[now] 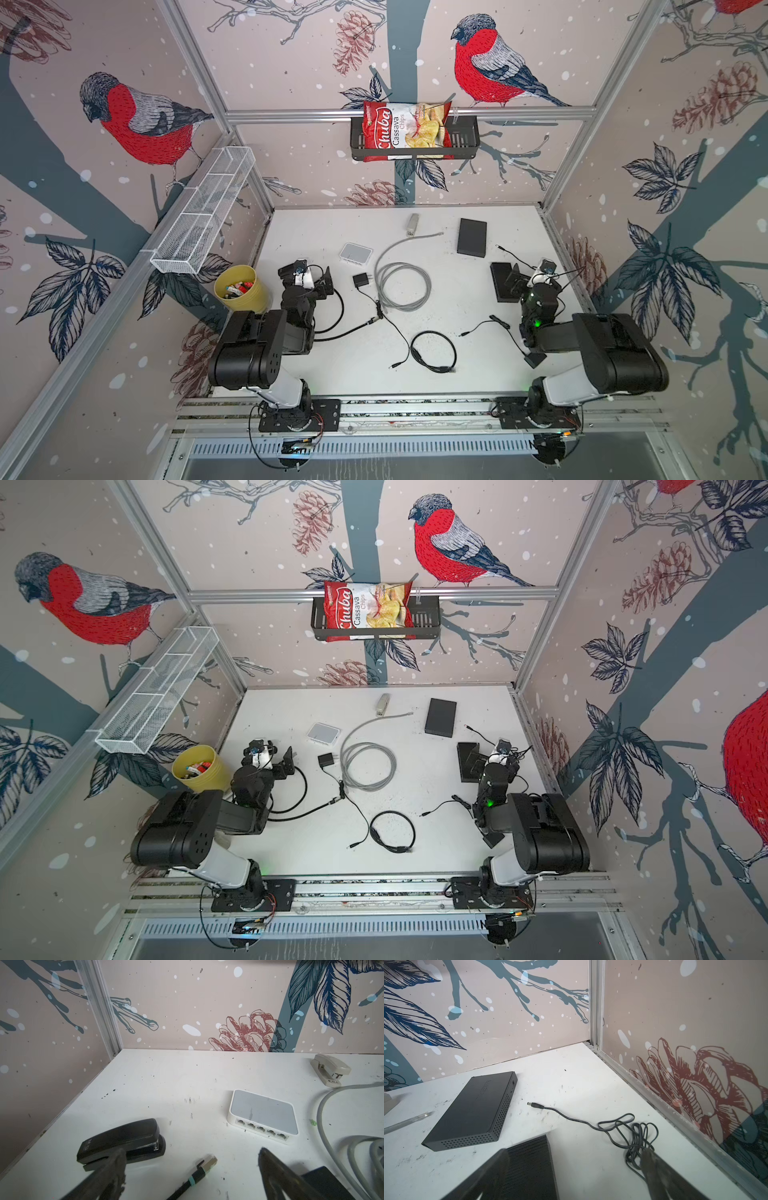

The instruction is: Insert the plug into the switch port

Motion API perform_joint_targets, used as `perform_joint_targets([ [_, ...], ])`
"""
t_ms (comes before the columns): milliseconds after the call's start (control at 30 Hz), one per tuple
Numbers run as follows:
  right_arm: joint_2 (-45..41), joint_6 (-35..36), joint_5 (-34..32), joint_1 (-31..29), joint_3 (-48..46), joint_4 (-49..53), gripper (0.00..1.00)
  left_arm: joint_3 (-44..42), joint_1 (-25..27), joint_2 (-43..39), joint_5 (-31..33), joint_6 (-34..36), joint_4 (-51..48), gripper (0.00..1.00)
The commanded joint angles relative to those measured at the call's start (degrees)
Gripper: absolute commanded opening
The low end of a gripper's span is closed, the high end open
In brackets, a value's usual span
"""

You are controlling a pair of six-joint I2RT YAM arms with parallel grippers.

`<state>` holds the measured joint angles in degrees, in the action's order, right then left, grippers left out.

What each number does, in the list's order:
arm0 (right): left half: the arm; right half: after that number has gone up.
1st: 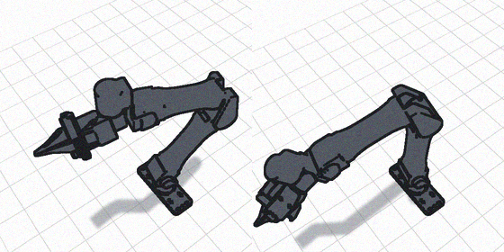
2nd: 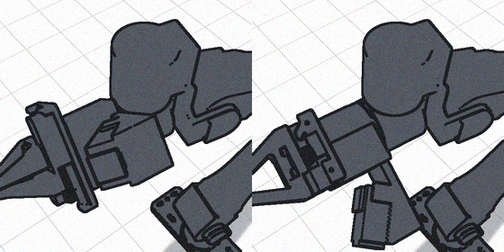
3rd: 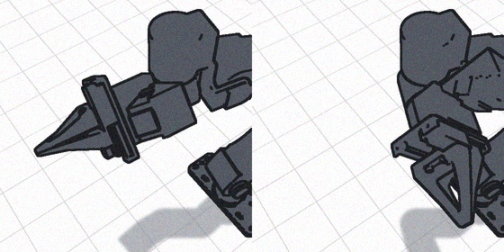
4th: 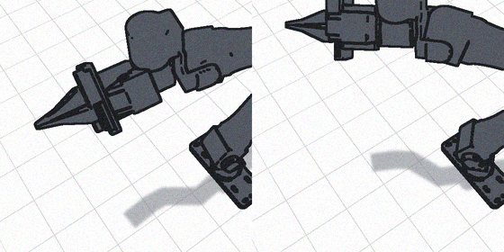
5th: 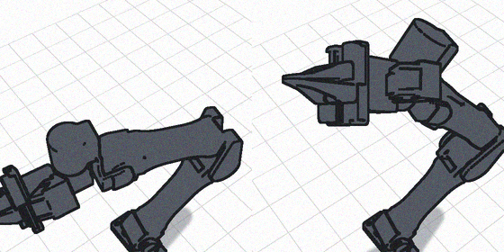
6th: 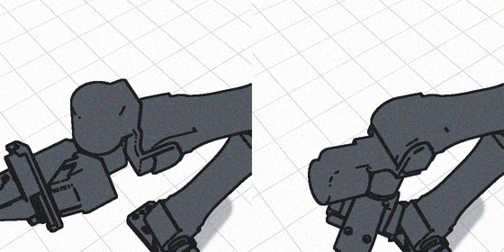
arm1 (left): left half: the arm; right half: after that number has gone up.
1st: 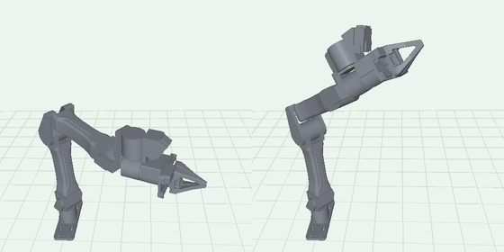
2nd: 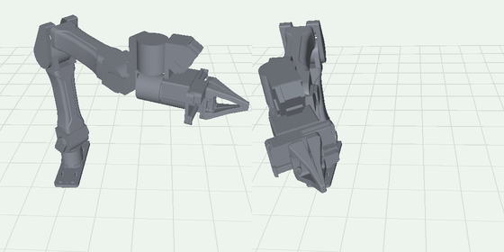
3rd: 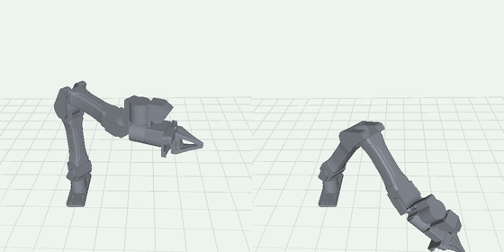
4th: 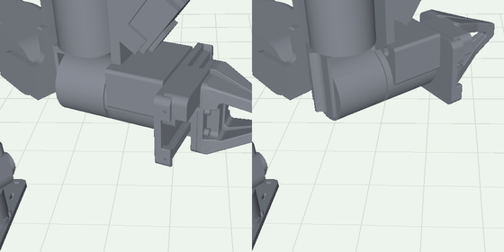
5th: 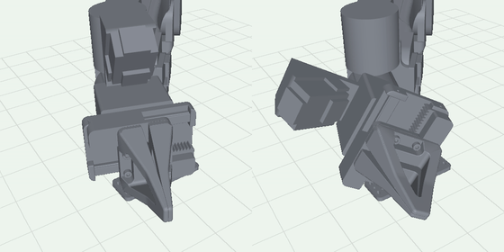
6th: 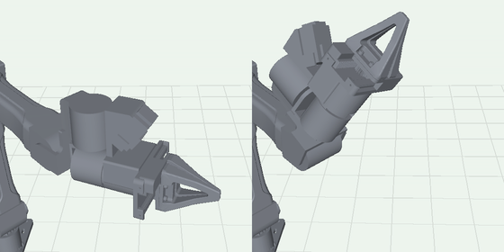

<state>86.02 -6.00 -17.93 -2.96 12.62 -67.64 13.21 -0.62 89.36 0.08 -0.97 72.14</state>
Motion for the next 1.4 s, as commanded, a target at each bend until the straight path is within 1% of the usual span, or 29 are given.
perform_joint_targets([
  [0,0.0,-0.2,-0.8,0.0,0.2,-2.4,1.00,-0.2,-0.1,-0.1,-0.1,0.8,2.9,0.98],
  [1067,-0.1,-0.3,-0.6,0.1,0.1,-2.3,1.00,-0.2,-0.1,-0.2,0.9,0.0,3.0,0.98],
  [1100,-0.1,-0.3,-0.6,0.1,0.1,-2.4,1.00,-0.2,0.0,-0.2,1.2,-0.1,3.2,0.98],
  [1167,-0.1,-0.3,-0.6,0.0,0.0,-2.5,1.00,0.6,-0.2,-1.8,5.3,-1.7,0.7,0.97],
  [1233,-0.9,0.1,-2.2,-0.2,0.2,-3.6,1.00,3.8,0.0,-4.1,8.0,-2.2,-7.0,0.97],
  [1300,-5.8,-0.2,-2.6,-0.3,3.5,8.5,1.00,8.3,0.0,-6.3,11.2,-3.5,-16.6,0.97],
  [1367,-9.8,-0.9,-1.2,0.0,9.2,22.7,1.00,12.0,0.0,-8.0,13.4,-4.9,-24.1,0.97],
])
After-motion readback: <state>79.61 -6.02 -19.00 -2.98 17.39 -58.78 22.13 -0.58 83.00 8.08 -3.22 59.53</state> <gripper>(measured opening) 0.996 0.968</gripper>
